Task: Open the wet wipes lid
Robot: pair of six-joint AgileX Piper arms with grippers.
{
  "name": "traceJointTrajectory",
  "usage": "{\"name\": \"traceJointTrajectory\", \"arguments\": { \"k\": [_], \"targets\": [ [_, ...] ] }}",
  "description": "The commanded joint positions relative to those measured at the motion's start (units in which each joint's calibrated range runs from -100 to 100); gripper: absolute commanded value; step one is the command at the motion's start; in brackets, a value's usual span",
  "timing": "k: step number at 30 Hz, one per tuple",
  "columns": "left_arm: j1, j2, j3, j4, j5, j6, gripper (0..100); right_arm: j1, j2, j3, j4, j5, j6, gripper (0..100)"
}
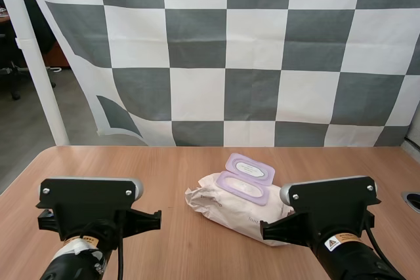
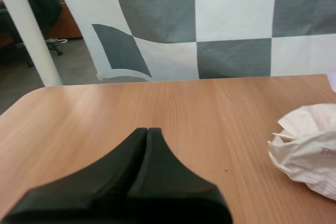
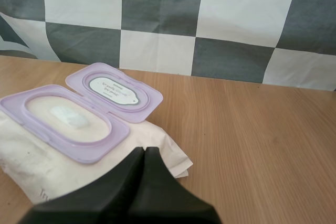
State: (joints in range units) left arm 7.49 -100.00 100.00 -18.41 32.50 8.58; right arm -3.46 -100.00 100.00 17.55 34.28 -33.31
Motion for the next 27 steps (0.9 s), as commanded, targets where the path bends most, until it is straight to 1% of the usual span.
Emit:
{"name": "traceJointTrajectory", "arguments": {
  "k": [1,14,15,17,19,20,23,26,27],
  "targets": [
    [0.23,0.0,0.0,2.3,-1.4,-5.9,0,0.0,0.0,0.0,-0.2,-0.1,-0.3,0],
    [0.11,0.0,0.0,2.4,-5.2,-5.9,0,0.0,0.0,0.0,-0.1,-0.3,-0.3,0],
    [-0.45,0.0,0.0,2.4,-5.2,-5.9,0,0.0,0.0,0.0,-0.1,-0.3,-0.3,0],
    [-2.74,0.0,0.0,2.4,-5.2,-5.9,0,0.0,0.0,0.0,-0.1,-0.3,-0.3,0],
    [-4.52,0.0,0.0,2.4,-5.2,-5.9,0,0.1,0.0,0.0,-0.1,-0.3,-0.3,0],
    [-5.17,0.0,0.0,2.4,-5.2,-5.9,0,0.3,0.0,0.0,-0.1,-0.5,-0.3,0],
    [-5.79,0.0,0.0,2.4,-5.2,-5.9,0,1.9,0.0,0.0,-0.1,-0.5,-0.3,0],
    [-5.79,0.0,0.0,2.4,-5.2,-5.9,0,4.2,0.0,0.0,-0.1,-0.5,-0.3,0],
    [-5.87,0.0,0.0,2.4,-5.2,-5.9,0,4.4,0.0,0.0,-0.1,-0.5,-0.3,0]
  ]
}}
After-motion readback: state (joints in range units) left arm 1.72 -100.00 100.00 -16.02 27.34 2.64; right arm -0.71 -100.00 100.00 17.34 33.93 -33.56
